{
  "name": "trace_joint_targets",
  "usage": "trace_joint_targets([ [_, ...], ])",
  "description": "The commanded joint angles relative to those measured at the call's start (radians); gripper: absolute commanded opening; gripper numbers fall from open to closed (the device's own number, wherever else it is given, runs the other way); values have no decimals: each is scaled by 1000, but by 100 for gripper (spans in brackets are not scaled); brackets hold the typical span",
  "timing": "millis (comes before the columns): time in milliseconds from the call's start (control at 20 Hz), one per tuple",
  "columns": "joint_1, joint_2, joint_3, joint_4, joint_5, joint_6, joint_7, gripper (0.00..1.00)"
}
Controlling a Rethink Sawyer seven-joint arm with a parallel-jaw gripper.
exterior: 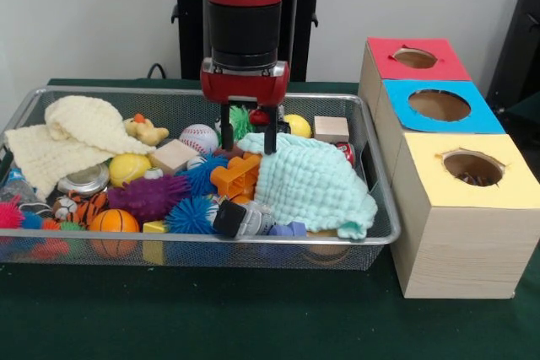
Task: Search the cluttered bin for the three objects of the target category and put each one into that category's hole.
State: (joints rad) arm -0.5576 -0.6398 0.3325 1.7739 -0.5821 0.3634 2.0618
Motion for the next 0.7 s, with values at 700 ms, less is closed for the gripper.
trace_joint_targets([
  [700, -161, -23, 138, 44, -79, 114, -232, 100],
])
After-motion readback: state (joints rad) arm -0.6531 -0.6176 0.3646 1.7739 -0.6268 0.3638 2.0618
